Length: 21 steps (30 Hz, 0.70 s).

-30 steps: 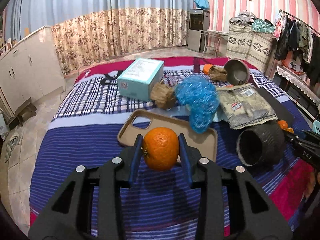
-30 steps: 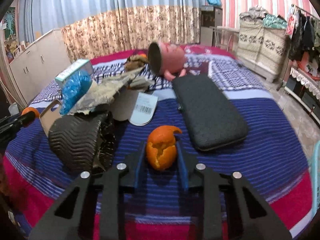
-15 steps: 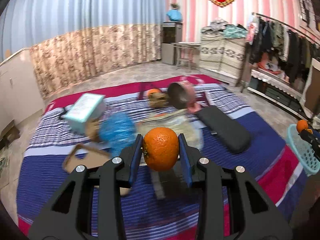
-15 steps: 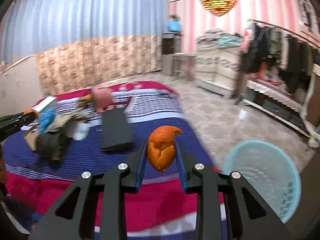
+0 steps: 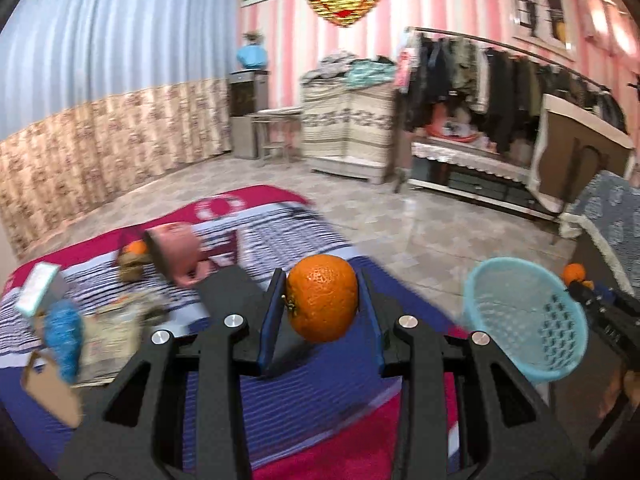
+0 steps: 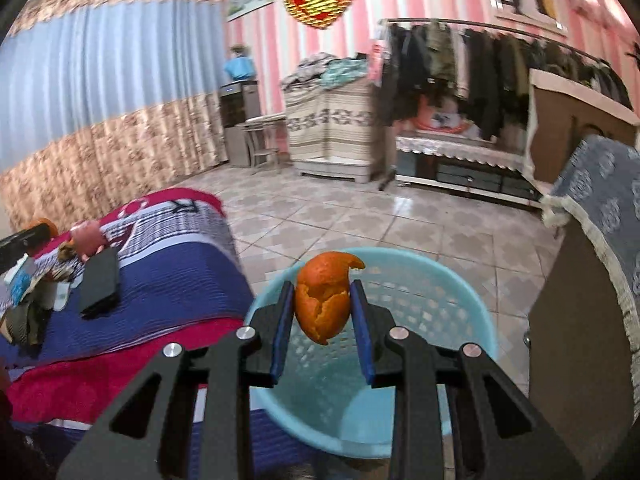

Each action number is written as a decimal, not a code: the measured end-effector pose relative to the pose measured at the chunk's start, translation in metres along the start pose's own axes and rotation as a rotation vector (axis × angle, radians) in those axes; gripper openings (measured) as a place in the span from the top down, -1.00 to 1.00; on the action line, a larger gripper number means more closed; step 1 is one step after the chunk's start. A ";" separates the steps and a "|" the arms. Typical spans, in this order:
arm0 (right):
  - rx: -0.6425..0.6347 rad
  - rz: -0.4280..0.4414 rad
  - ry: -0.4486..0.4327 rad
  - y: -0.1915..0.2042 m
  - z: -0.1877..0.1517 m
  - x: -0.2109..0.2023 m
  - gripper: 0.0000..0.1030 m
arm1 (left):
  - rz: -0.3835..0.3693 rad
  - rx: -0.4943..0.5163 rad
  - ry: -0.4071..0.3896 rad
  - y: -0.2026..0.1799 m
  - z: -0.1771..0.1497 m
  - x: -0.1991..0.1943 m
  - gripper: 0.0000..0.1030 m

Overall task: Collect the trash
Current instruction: 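Carry the orange and the peel in both tools over the light-blue basket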

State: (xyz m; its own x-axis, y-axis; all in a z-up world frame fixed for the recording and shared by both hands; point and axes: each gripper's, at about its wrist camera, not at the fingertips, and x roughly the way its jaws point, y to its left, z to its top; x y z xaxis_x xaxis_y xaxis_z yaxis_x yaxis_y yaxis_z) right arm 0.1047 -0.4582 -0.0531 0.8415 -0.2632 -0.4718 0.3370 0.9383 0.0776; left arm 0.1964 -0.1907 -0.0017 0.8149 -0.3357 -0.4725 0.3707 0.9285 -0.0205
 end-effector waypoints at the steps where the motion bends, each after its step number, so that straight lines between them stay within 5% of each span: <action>1: 0.007 -0.008 0.000 -0.004 -0.001 0.001 0.44 | -0.011 0.006 0.001 -0.008 0.001 0.003 0.33; 13: 0.133 -0.073 0.045 -0.051 -0.018 0.021 0.44 | -0.219 0.108 0.054 -0.120 -0.005 0.059 0.33; 21: 0.171 -0.114 0.071 -0.071 -0.026 0.033 0.44 | -0.277 0.171 0.116 -0.166 -0.014 0.103 0.33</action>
State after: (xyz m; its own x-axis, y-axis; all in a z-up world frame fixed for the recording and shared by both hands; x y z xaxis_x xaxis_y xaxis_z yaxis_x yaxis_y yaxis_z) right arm 0.0977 -0.5273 -0.0973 0.7639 -0.3437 -0.5461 0.5005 0.8499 0.1651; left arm 0.2127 -0.3772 -0.0595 0.6202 -0.5422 -0.5669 0.6484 0.7611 -0.0186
